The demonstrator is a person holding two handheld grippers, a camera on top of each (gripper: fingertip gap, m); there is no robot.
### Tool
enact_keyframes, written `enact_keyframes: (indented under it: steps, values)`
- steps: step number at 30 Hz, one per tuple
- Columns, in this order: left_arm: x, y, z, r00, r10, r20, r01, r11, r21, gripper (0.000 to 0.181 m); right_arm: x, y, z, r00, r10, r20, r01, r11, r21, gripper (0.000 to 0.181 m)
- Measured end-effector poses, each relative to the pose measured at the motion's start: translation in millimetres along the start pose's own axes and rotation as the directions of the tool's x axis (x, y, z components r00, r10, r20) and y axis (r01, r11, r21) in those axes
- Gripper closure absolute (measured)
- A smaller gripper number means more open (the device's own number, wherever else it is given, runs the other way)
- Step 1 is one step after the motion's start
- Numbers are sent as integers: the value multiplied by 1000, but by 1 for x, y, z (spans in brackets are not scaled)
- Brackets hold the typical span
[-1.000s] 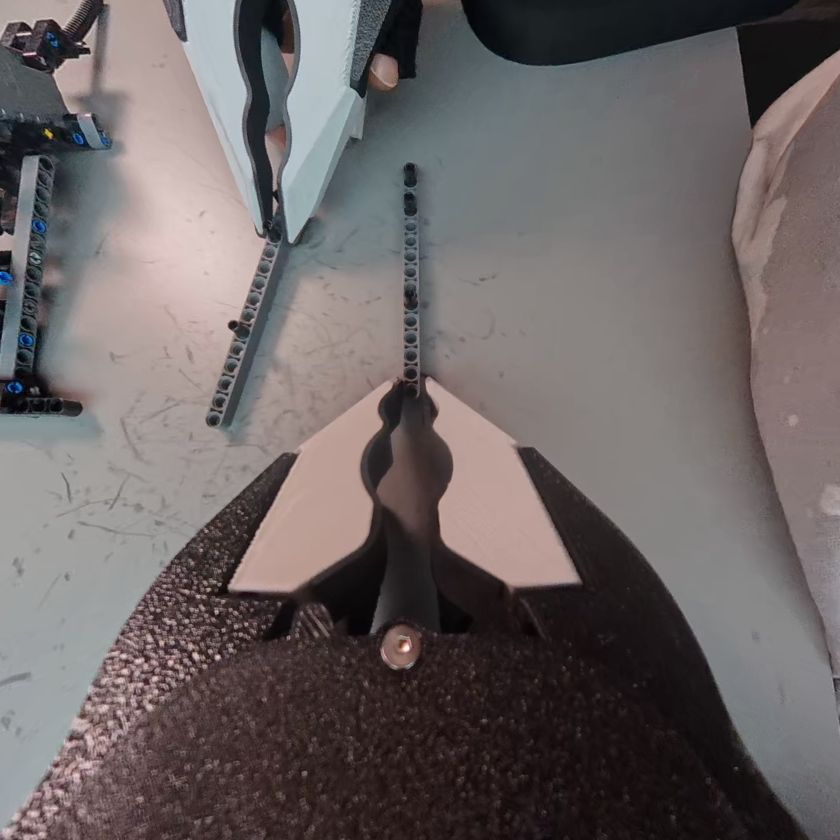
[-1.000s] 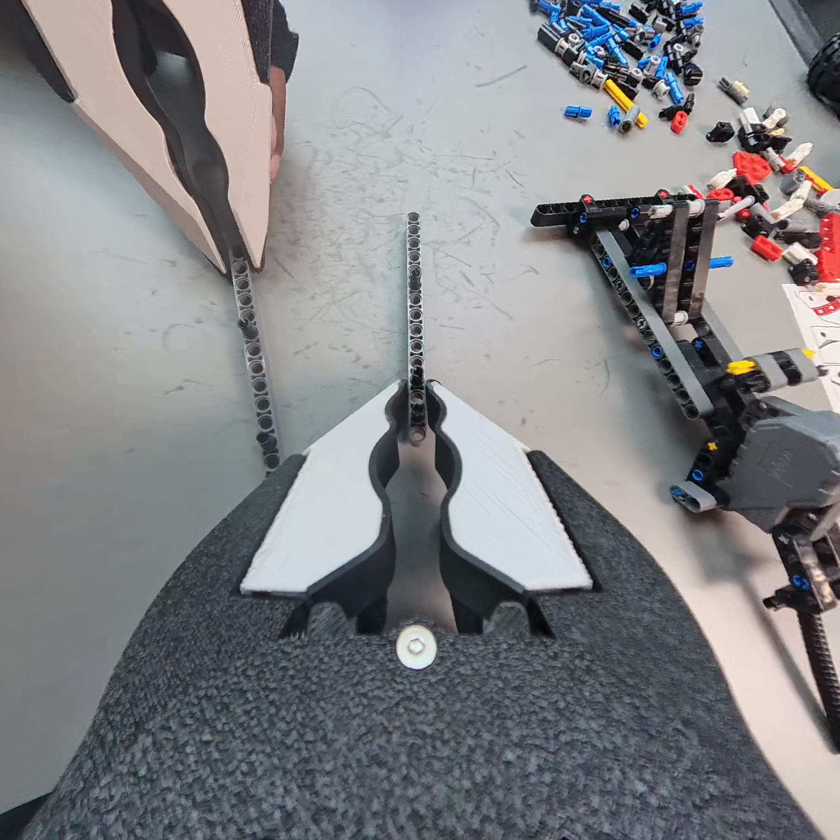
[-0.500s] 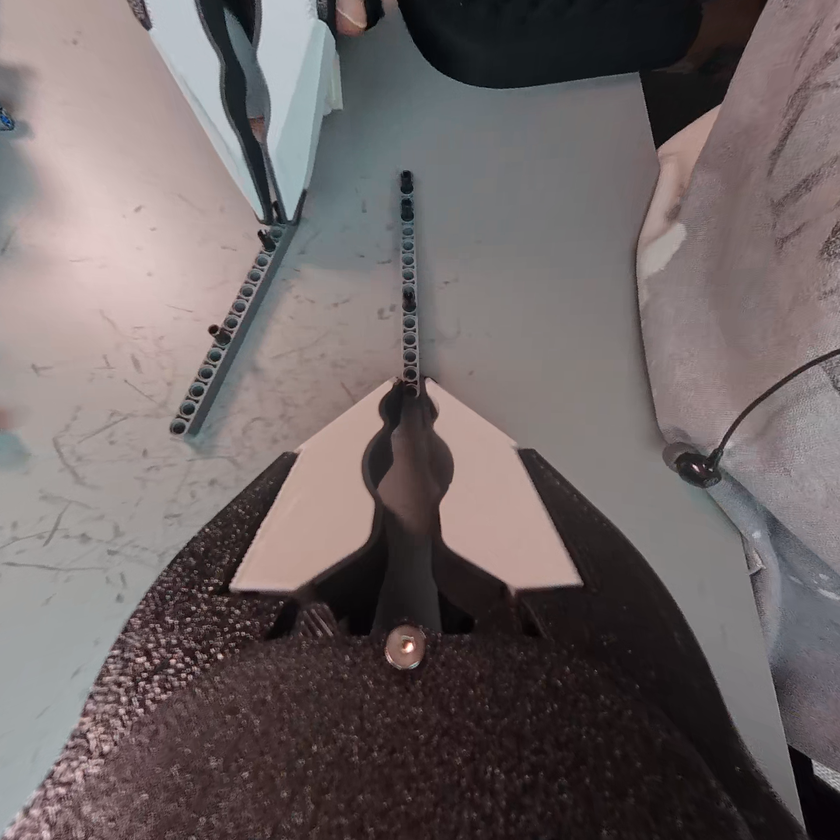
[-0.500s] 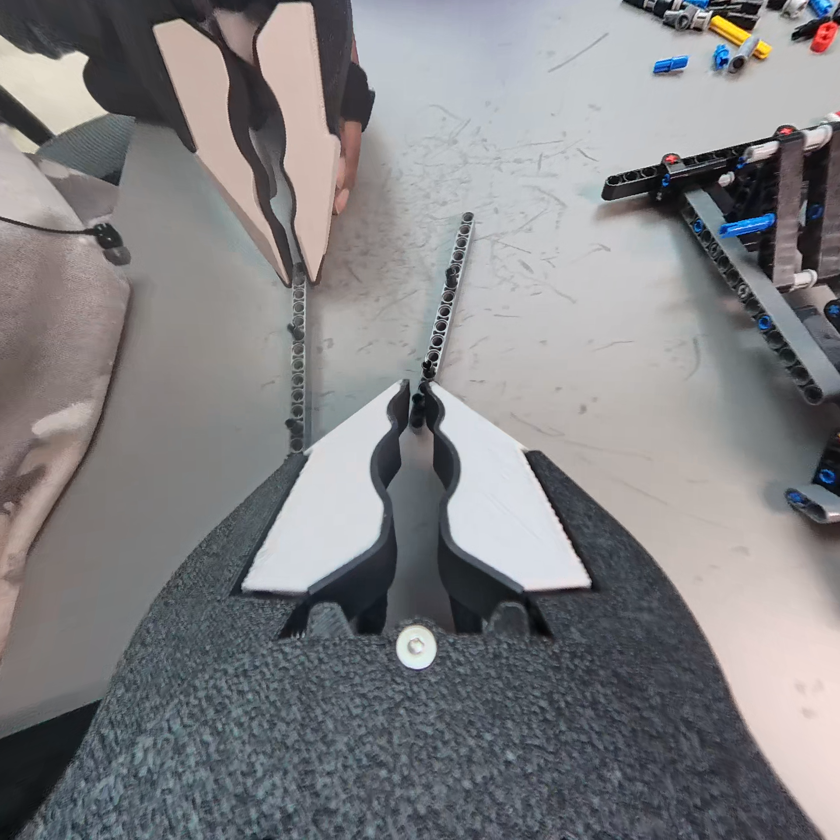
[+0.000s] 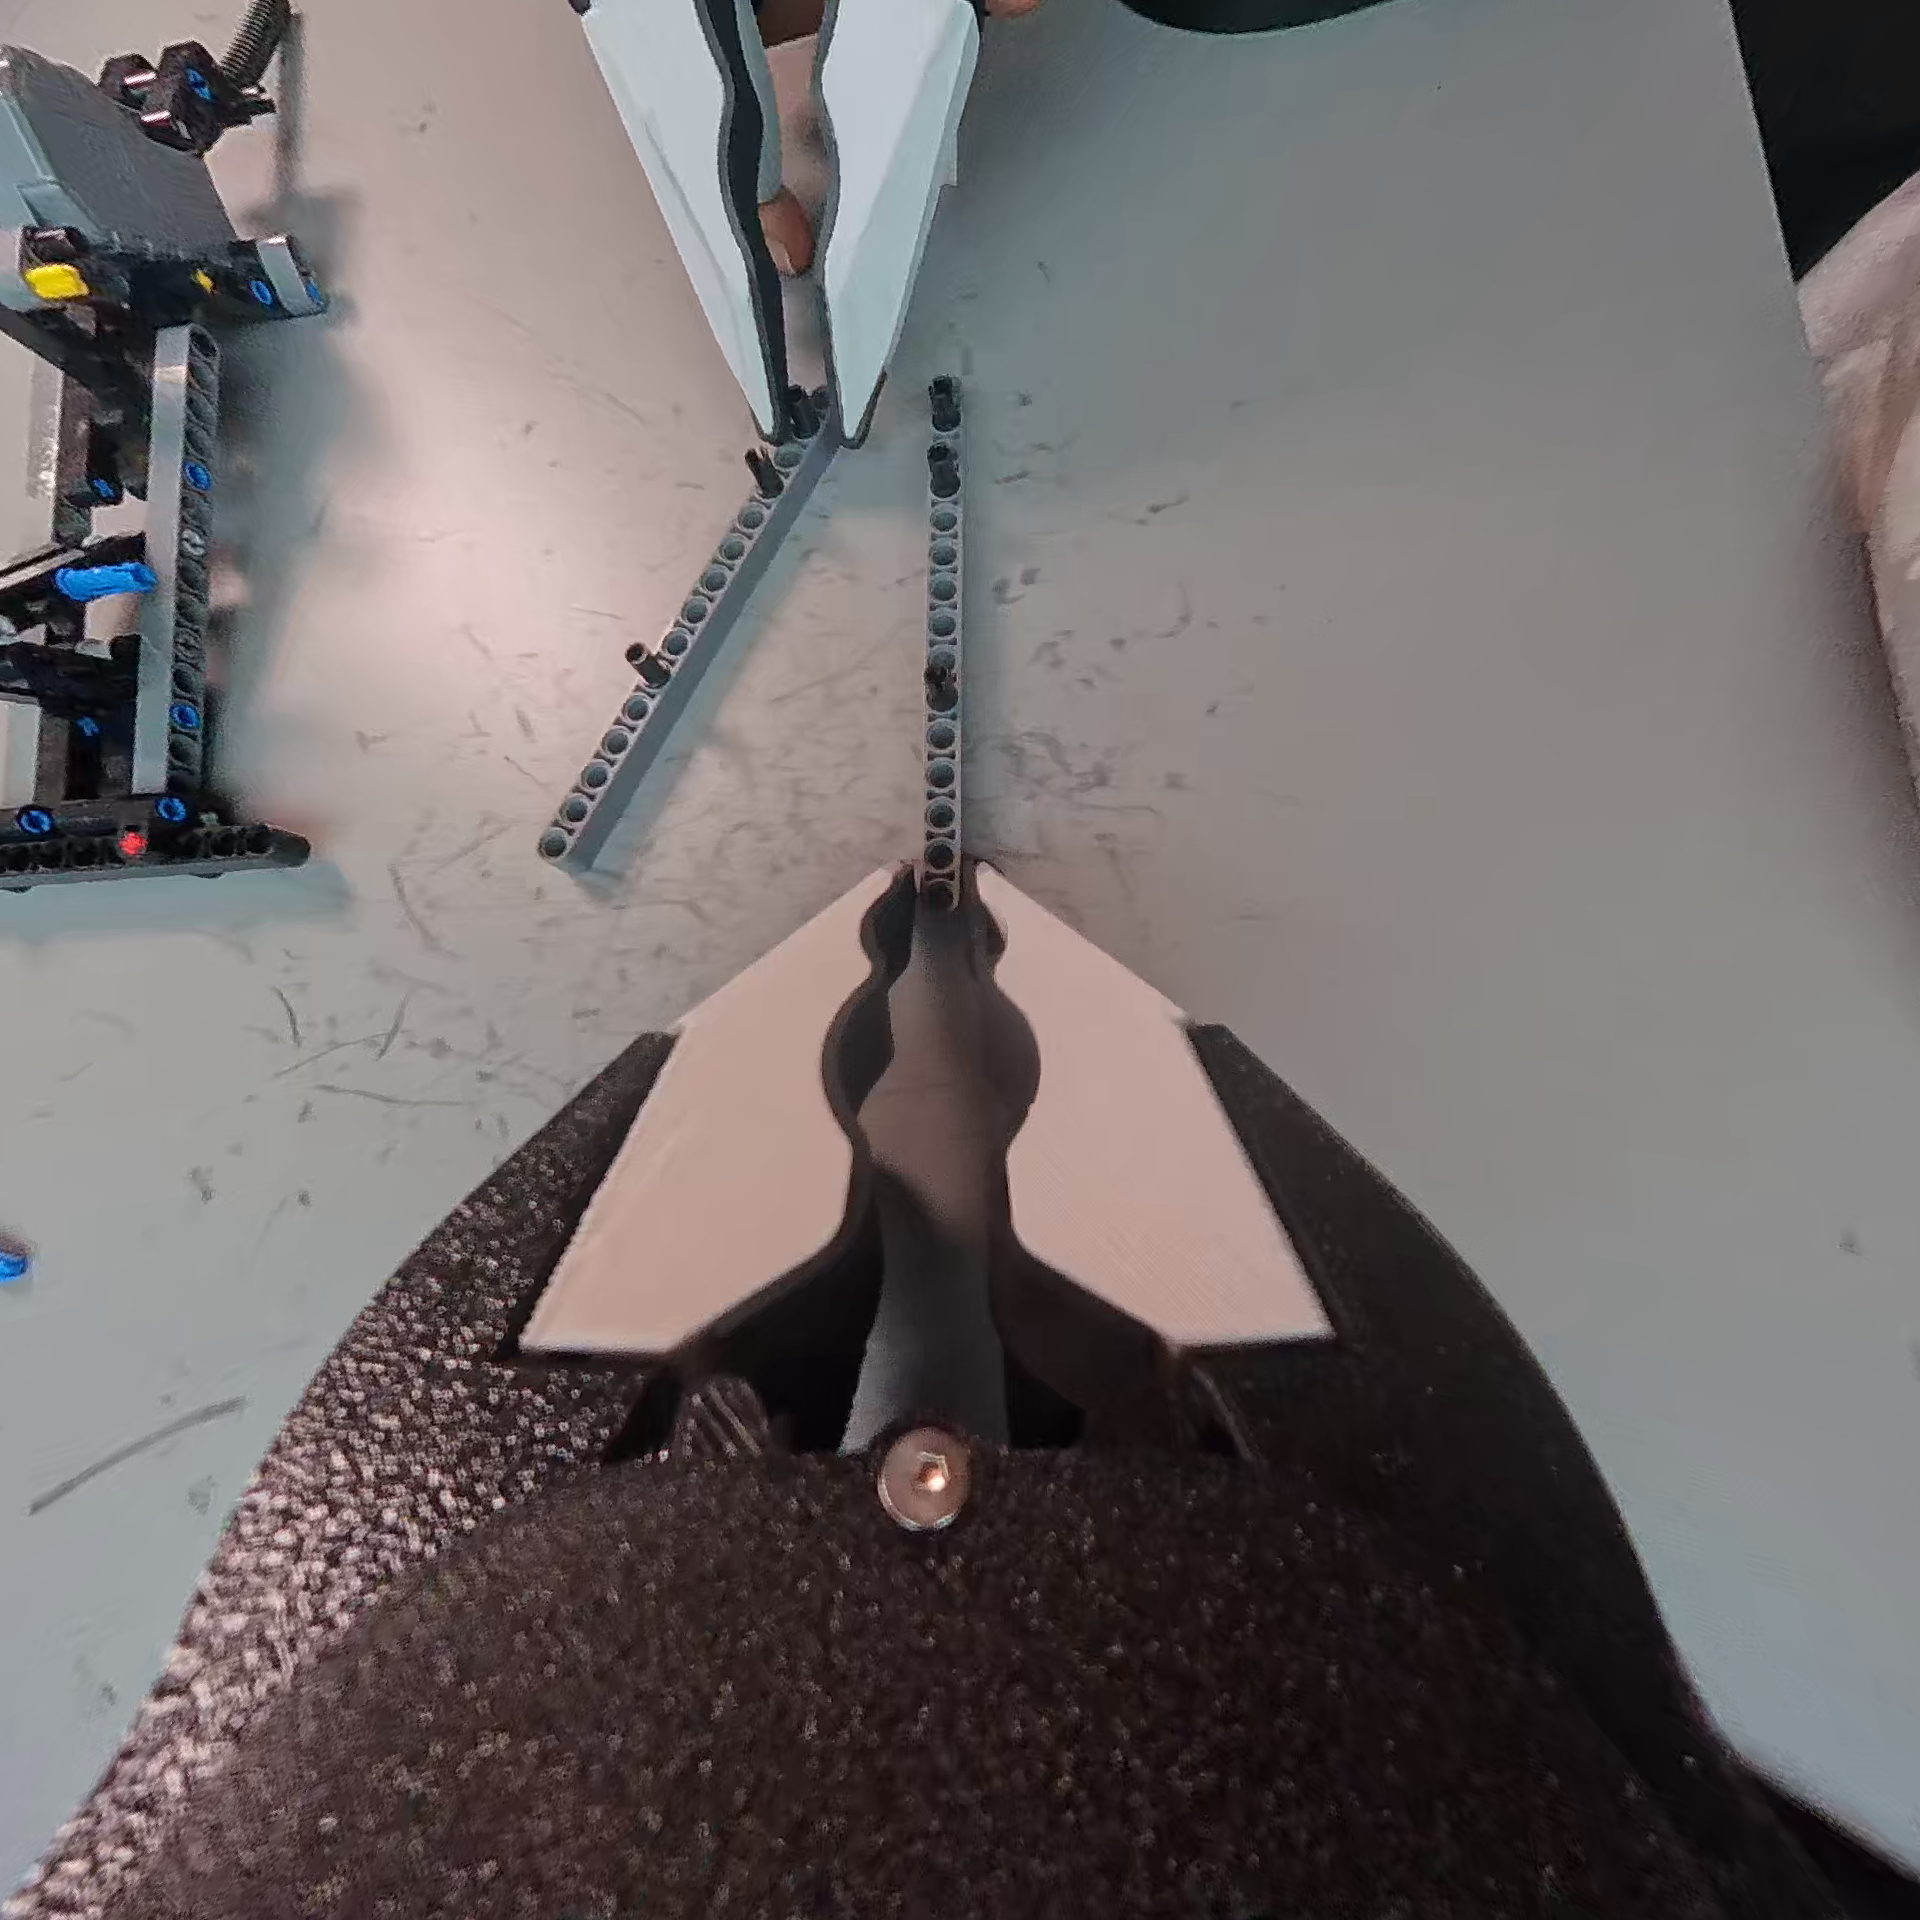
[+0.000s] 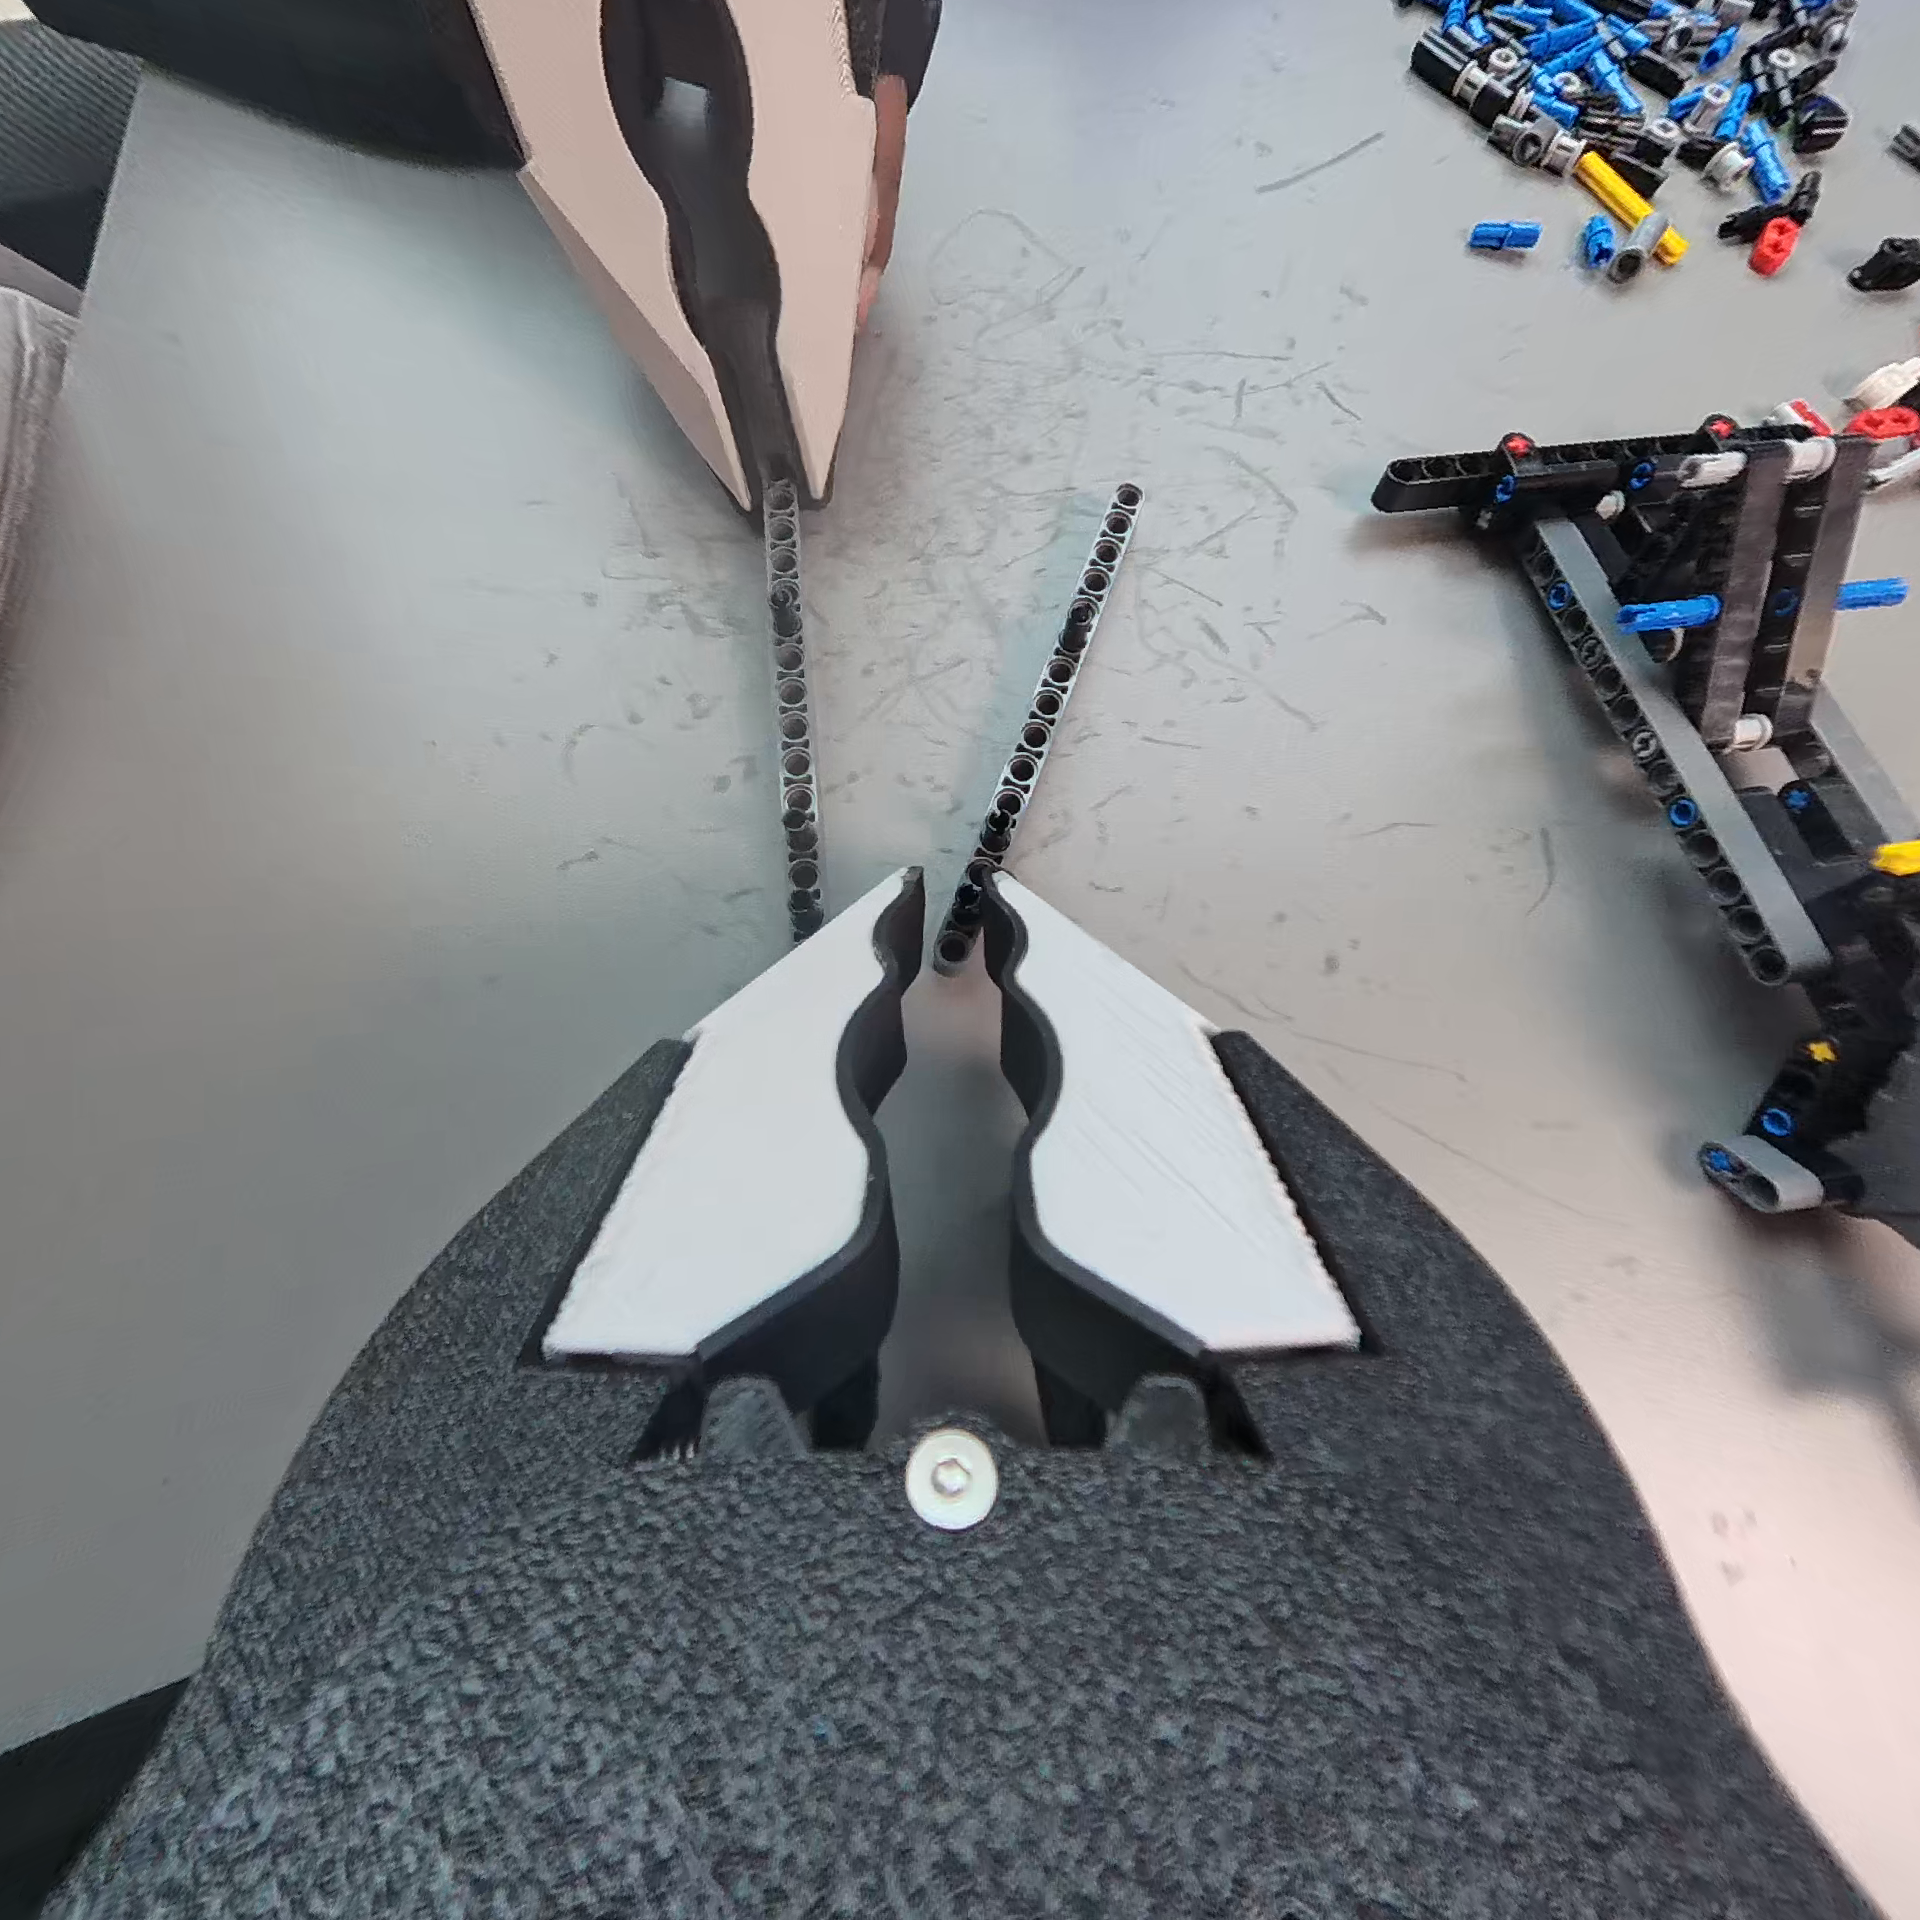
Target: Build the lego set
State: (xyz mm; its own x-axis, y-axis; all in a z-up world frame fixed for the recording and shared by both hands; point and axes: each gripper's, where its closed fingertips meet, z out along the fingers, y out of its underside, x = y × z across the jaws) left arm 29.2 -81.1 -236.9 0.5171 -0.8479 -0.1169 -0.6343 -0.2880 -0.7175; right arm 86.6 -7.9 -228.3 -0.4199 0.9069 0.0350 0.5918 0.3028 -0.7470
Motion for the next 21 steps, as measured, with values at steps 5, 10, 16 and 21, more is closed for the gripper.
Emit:
enact_keyframes:
  steps: [5, 10, 16, 21]
  values:
    - [4, -3, 2, 995, 103, 3, -103, 995, 11, 172, 2, -3, 4, 996, -94, -4, 94, 996, -15, 176]
    - [-2, -13, 1, 995, 104, -11, -103, 993, 62, 155, -4, -3, 3, 982, -176, 73, 176, 984, 9, 177]
    - [-44, -23, -14, 991, -88, 100, 71, 984, 164, 148, 8, -7, -6, 986, -163, -20, 164, 986, 12, 163]
    - [-61, -7, 9, 987, -94, 132, 93, 996, 16, 142, 13, -4, -13, 986, -150, -79, 148, 989, -26, 157]
